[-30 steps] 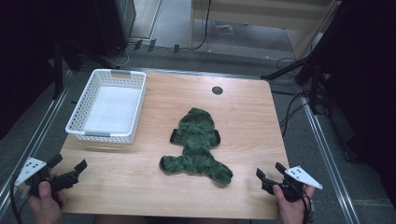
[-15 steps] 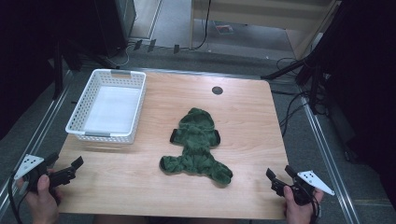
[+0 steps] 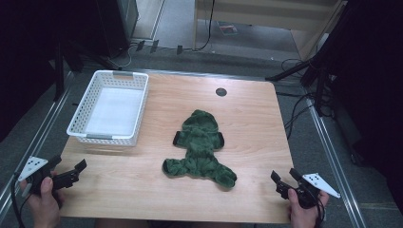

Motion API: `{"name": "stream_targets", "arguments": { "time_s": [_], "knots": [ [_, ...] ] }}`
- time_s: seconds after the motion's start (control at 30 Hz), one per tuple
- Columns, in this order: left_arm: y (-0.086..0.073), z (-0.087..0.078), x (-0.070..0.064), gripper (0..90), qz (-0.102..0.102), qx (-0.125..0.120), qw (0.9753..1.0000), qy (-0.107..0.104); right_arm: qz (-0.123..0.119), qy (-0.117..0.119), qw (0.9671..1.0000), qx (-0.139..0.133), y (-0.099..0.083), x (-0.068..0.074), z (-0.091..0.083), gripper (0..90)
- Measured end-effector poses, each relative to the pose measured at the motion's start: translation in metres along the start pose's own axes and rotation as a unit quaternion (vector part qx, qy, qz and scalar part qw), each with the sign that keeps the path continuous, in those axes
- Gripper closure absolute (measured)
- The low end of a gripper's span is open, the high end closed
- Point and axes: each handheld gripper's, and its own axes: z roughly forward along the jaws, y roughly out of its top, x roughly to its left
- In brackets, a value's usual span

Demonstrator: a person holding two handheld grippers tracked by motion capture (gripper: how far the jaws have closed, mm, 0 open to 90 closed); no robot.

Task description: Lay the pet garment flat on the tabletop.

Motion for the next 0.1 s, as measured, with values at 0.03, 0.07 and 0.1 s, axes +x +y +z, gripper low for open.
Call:
{"name": "stream_targets", "arguments": {
  "time_s": [0.03,0.07,0.1],
  "knots": [
    [0.0,0.0001,-0.0002,0.8,0.0,0.0,1.0,0.0,0.0,0.002,1.0,-0.001,0.0,0.0008,0.0001,17.3],
    [0.0001,0.0004,-0.0003,0.8,-0.001,0.002,1.0,0.001,-0.007,0.005,1.0,-0.004,-0.0002,0.0026,0.0004,17.6],
    [0.0003,0.0008,-0.0004,0.7,-0.001,0.004,1.0,0.002,-0.017,0.007,0.9998,-0.008,-0.0005,0.0055,0.0007,18.0]
  ]
}}
